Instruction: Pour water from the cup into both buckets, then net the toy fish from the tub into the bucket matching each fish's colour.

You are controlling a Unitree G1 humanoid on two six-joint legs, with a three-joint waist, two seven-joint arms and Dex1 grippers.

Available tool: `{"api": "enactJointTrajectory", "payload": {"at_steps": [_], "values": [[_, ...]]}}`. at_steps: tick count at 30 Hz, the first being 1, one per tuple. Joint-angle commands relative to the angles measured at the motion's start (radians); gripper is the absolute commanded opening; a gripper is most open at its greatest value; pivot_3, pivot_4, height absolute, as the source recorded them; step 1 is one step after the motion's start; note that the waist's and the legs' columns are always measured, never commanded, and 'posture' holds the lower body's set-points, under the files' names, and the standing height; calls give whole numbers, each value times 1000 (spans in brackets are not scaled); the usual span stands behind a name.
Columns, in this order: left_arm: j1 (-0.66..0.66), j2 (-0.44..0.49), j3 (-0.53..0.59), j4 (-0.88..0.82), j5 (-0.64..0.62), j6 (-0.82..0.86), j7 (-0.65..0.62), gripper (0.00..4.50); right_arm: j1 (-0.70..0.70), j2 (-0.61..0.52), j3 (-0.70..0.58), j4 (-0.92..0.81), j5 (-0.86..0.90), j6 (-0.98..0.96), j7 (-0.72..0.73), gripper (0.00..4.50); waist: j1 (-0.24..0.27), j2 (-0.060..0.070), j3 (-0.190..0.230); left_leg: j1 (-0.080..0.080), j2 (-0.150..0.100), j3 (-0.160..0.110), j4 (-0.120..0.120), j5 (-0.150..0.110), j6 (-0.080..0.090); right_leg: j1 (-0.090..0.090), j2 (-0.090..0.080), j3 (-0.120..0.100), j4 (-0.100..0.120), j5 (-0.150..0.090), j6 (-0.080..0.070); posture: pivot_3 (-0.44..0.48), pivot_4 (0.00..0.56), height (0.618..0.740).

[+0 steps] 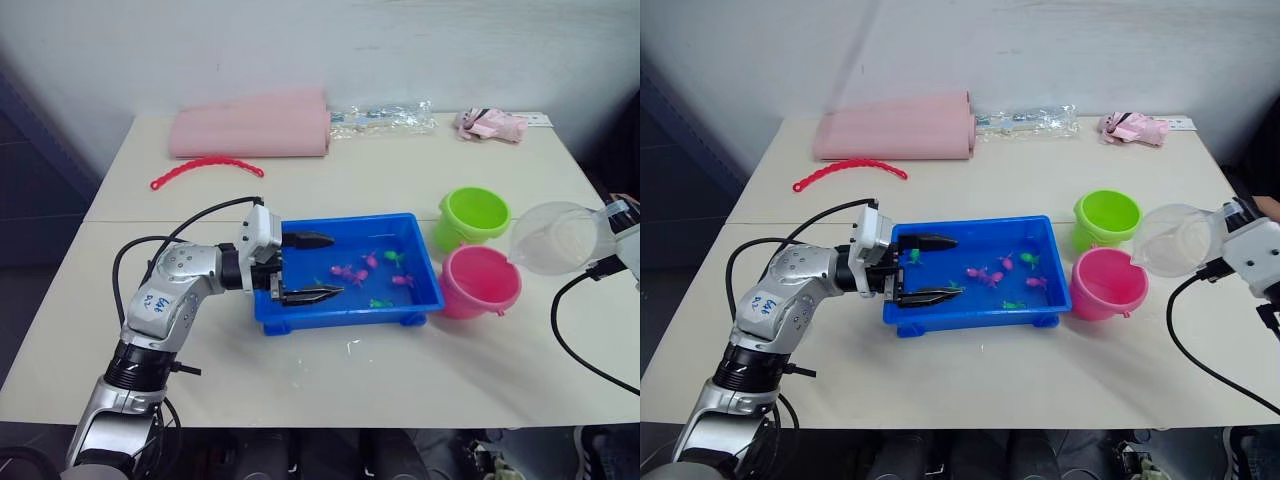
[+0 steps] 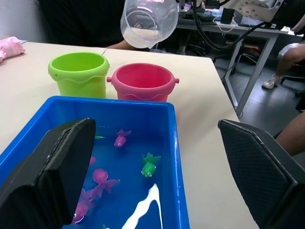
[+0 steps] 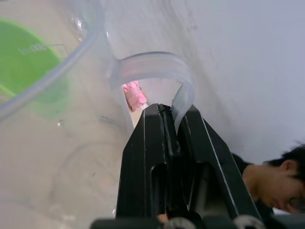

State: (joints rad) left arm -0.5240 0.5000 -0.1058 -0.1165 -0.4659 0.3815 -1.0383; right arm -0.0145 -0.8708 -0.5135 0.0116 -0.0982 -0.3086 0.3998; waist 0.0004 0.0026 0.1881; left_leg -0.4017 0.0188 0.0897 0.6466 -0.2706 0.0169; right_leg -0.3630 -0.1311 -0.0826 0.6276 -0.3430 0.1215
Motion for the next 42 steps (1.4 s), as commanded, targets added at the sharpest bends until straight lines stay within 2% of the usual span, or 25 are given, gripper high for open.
{"api": "enactJointTrajectory", "payload": {"at_steps": [1,26,42], "values": [[5,3,2,-36,1,-8,-2,4500,-5,-25,6,-10,-46,-83,-27,95,0,0,0,0,0,0,0,0,0,0,0,0,0,0,0,0,150,740],[0,-2,5,-37,2,-11,2,4500,-6,-24,5,3,-192,-93,-158,95,0,0,0,0,0,0,1,0,0,0,0,0,0,0,0,0,150,740],[18,7,17,-50,-4,-10,3,4500,4,-22,5,9,-207,-100,-173,95,0,0,0,0,0,0,1,0,0,0,0,1,0,0,0,0,150,740]]}}
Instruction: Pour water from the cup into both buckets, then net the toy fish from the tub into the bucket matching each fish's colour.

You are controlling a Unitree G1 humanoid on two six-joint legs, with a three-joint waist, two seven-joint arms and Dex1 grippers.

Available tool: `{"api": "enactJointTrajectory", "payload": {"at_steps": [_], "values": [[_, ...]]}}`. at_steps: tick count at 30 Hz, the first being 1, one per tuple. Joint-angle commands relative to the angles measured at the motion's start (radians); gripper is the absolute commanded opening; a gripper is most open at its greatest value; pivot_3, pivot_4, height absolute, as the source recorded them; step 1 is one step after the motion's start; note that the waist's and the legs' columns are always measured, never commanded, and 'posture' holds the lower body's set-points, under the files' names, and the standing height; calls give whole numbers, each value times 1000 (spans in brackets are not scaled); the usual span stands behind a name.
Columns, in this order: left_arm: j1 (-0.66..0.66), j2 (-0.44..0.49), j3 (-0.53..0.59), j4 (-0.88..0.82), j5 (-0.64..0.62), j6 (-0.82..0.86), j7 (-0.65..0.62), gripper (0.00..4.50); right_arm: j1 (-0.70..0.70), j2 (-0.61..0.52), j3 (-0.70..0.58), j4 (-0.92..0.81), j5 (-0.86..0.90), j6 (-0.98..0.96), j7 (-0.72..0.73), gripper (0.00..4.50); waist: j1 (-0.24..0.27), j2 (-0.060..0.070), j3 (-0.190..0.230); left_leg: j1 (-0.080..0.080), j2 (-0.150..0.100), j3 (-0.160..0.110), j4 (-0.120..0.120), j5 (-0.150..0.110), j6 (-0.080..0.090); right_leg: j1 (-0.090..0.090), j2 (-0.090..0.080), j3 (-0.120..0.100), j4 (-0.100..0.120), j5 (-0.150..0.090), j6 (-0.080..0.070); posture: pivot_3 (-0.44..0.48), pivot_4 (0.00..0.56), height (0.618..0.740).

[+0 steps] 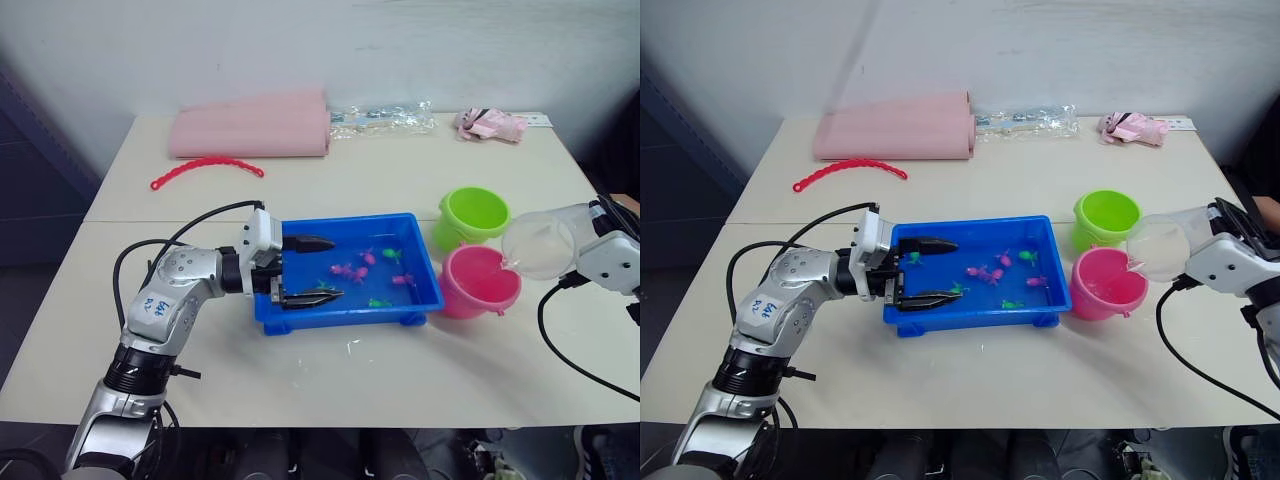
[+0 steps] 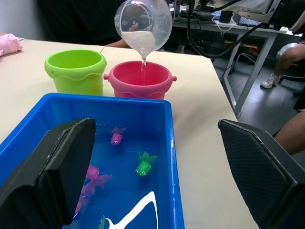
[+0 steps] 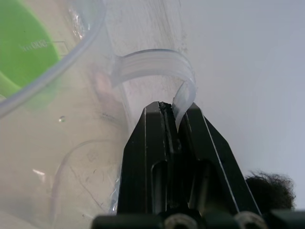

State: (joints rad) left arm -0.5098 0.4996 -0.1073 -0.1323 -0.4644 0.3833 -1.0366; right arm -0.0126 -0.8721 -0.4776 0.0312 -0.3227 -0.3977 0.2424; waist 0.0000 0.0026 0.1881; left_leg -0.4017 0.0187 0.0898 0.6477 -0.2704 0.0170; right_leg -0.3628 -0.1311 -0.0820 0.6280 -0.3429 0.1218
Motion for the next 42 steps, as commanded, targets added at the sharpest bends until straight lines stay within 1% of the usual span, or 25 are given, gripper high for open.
{"api": "enactJointTrajectory", "payload": {"at_steps": [1,5,15,30,34,38,39,42], "values": [[5,9,20,-34,-6,-11,2,4500,2,-18,-30,-7,21,-8,-14,95,0,0,0,0,0,0,0,0,0,0,0,0,0,0,0,0,150,740],[12,15,29,-31,-9,-11,0,4500,5,5,-29,5,53,30,-6,95,0,0,0,0,0,0,0,0,0,0,0,0,0,0,0,0,150,740],[17,22,43,-21,-3,-18,2,4500,25,-25,-11,29,-38,-36,-59,95,-1,0,0,0,0,0,0,0,0,0,0,0,0,0,0,0,150,740],[23,0,37,-20,-3,-35,19,4500,-6,-72,25,69,-70,-89,-74,95,-1,0,0,0,0,0,1,0,0,0,0,1,1,0,0,0,150,740],[29,-2,46,-25,-10,-29,25,4500,-22,-46,23,84,-20,-68,-64,95,-1,0,0,0,0,0,1,0,0,0,0,1,1,0,0,0,150,740],[45,2,67,-40,-23,-16,37,4500,-32,-11,18,94,83,-10,-19,95,-1,0,0,0,0,0,1,0,0,0,0,0,1,0,0,0,150,740],[50,3,73,-43,-28,-13,40,4500,-40,7,26,97,155,15,27,95,-1,0,0,1,0,0,1,0,0,1,0,0,1,0,0,0,150,740],[61,6,85,-53,-36,-4,45,4500,-44,30,31,92,252,62,94,95,-1,0,0,1,0,0,1,0,0,1,0,0,1,0,0,0,150,740]]}}
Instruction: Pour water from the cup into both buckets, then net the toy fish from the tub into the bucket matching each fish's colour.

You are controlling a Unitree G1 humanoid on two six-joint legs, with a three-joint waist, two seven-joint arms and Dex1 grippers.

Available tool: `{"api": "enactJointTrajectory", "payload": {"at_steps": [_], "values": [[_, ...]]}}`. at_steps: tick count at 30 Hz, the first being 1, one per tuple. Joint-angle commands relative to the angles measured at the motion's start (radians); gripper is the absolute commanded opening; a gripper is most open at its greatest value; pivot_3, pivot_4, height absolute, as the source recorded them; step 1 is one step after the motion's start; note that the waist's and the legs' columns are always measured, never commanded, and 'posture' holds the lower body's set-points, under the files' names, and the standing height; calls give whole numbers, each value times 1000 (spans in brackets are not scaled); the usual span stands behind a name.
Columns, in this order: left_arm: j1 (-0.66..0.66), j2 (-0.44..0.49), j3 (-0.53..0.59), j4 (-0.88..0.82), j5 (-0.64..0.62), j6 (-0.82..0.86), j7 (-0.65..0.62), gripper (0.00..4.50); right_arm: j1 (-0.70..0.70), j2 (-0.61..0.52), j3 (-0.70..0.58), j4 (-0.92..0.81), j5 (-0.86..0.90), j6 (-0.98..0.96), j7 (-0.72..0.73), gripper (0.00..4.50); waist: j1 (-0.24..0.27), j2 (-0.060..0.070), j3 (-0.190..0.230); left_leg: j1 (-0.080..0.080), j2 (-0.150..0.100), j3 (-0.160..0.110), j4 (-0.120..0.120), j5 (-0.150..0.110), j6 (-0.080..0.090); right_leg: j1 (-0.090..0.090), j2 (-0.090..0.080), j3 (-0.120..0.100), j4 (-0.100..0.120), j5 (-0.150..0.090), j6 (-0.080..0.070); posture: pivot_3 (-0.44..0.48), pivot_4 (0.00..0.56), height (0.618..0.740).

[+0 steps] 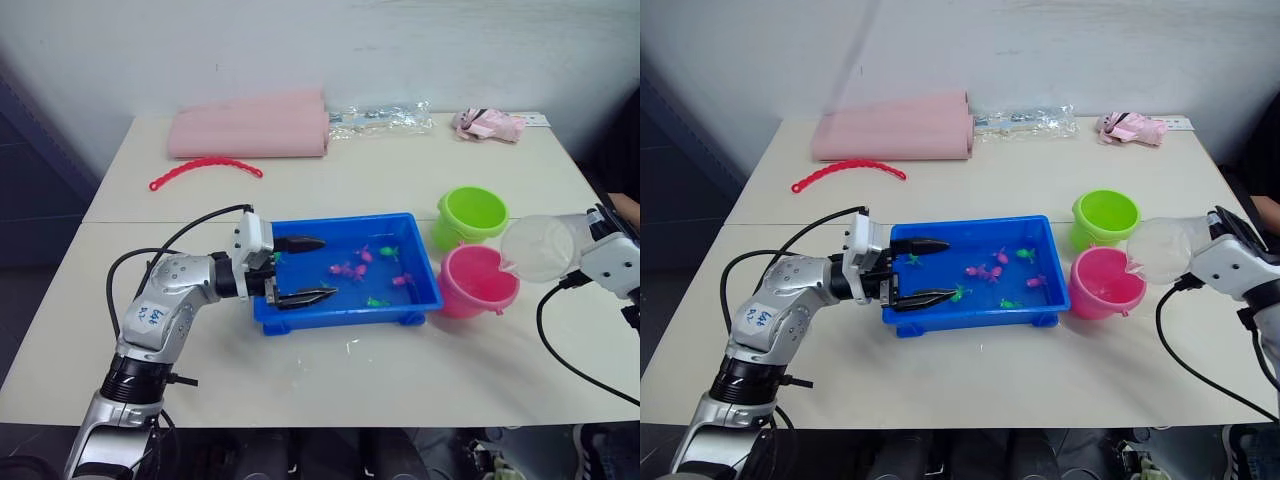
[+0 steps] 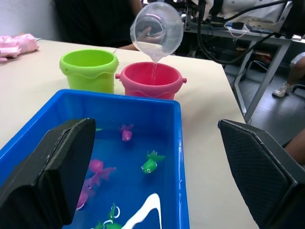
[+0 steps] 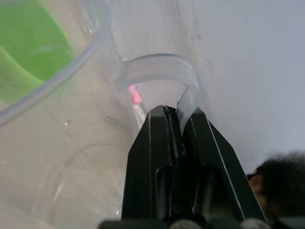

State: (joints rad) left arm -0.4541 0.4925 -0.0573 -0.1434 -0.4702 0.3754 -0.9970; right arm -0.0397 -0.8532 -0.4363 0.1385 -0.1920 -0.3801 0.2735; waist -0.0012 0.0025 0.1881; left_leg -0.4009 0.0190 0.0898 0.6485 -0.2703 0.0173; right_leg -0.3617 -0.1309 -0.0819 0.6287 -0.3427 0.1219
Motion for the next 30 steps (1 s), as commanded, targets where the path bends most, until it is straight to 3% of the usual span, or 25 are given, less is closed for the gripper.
{"api": "enactJointTrajectory", "payload": {"at_steps": [1,8,12,20,30], "values": [[6,13,41,-43,-33,9,9,4500,-18,30,-23,-22,146,71,60,95,0,0,0,0,0,0,0,0,0,0,0,0,0,0,0,0,150,740],[-15,5,74,-39,-55,32,38,4500,-63,120,-90,-59,369,298,79,95,0,0,0,1,0,0,0,0,0,1,0,0,0,0,0,0,150,740],[-51,-10,99,-25,-70,50,70,4500,-120,117,-105,-40,400,374,52,95,0,0,0,1,0,0,0,0,0,0,0,0,1,0,0,0,150,740],[-107,-17,90,33,-31,34,95,4500,-343,52,-31,120,289,498,-67,95,-1,0,0,1,0,1,0,0,0,0,0,1,1,0,0,0,150,740],[-164,-43,55,100,22,-3,103,4500,-604,-67,246,462,39,256,-56,95,-3,0,0,-3,-1,4,0,0,1,-6,-1,4,2,1,1,0,150,740]]}}
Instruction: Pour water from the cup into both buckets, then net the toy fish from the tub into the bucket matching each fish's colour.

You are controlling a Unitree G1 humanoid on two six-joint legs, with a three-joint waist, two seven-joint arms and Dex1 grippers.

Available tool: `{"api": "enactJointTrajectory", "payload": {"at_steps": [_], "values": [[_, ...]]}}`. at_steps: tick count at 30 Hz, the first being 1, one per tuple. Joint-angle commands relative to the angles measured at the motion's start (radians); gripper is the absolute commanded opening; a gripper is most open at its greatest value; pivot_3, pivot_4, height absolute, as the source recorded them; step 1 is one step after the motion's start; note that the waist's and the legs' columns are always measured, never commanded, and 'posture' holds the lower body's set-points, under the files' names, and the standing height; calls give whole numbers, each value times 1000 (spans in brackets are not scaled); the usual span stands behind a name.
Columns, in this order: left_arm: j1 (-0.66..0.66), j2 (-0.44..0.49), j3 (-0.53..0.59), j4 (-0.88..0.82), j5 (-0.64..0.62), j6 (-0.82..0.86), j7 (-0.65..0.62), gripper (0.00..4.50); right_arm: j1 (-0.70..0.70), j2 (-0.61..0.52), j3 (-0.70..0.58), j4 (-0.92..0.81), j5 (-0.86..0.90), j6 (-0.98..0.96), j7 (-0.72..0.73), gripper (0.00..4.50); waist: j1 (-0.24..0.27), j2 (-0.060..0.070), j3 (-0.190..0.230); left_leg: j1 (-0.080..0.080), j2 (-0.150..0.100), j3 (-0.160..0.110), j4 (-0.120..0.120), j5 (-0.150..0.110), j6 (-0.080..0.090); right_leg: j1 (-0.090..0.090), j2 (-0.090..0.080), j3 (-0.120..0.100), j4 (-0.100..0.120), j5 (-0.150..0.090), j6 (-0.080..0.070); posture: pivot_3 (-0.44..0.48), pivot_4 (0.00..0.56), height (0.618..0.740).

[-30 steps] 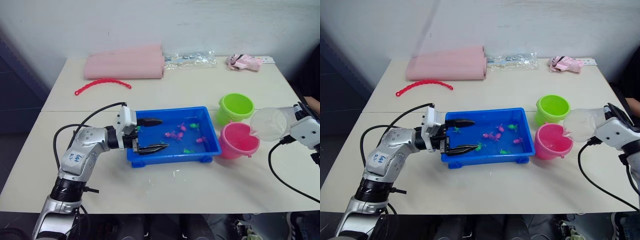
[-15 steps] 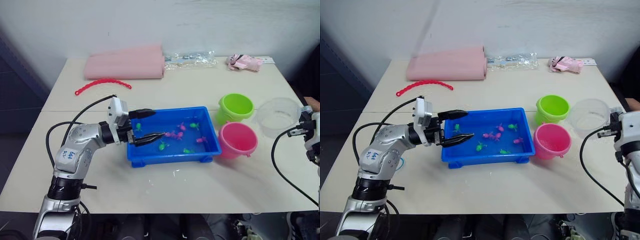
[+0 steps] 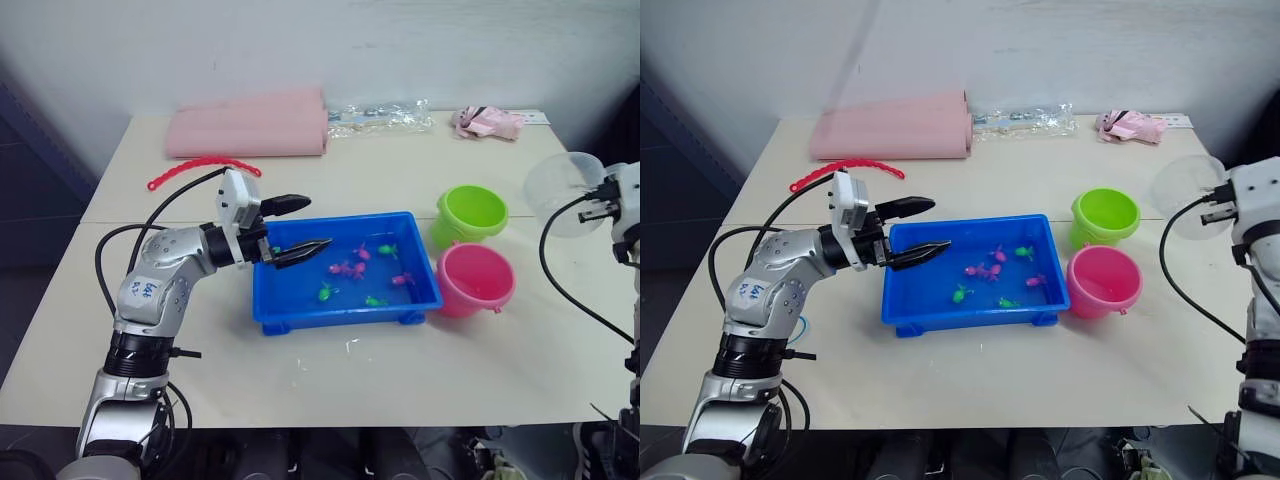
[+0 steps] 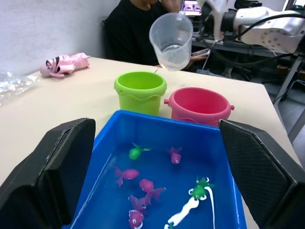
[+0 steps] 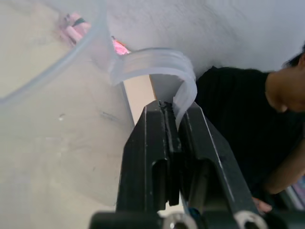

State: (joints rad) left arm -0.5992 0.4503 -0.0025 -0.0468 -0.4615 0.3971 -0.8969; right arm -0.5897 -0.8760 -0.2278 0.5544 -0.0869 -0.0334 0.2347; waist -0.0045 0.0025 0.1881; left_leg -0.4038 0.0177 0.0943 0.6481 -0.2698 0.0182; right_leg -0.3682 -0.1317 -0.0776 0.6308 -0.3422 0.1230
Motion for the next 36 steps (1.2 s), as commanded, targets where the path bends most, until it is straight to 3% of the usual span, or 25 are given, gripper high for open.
{"api": "enactJointTrajectory", "payload": {"at_steps": [1,17,36], "values": [[-20,-2,-1,6,16,-28,2,4500,-69,-50,54,68,-80,-111,-21,95,0,0,0,0,0,0,0,0,0,0,0,0,0,0,0,0,150,740],[-39,-40,-23,34,53,-44,33,4500,-243,-116,311,214,-415,-312,-182,95,0,0,0,-2,0,1,0,0,0,-3,0,1,1,0,0,0,150,740],[-19,-43,-26,30,67,-44,43,4500,-381,-134,460,293,-608,-427,-315,95,-5,0,0,-3,0,1,0,0,0,-4,0,1,6,0,0,0,150,740]]}}
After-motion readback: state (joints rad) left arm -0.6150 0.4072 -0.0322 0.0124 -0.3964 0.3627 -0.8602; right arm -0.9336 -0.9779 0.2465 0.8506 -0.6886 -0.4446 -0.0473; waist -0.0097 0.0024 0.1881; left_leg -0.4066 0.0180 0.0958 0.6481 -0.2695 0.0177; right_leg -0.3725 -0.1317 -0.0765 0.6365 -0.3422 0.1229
